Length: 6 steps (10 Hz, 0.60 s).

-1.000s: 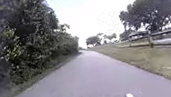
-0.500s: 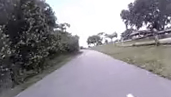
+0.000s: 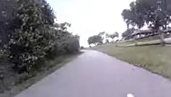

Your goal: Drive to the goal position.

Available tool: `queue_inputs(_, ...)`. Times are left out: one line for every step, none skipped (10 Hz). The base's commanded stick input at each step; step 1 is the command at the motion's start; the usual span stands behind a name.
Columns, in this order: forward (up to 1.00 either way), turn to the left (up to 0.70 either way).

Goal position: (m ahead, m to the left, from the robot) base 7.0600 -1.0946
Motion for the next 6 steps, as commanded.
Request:
queue_inputs(0.7,0.0)
queue_inputs(0.7,0.0)
queue_inputs(0.7,0.0)
queue_inputs(0.7,0.0)
queue_inputs(0.7,0.0)
queue_inputs(0.7,0.0)
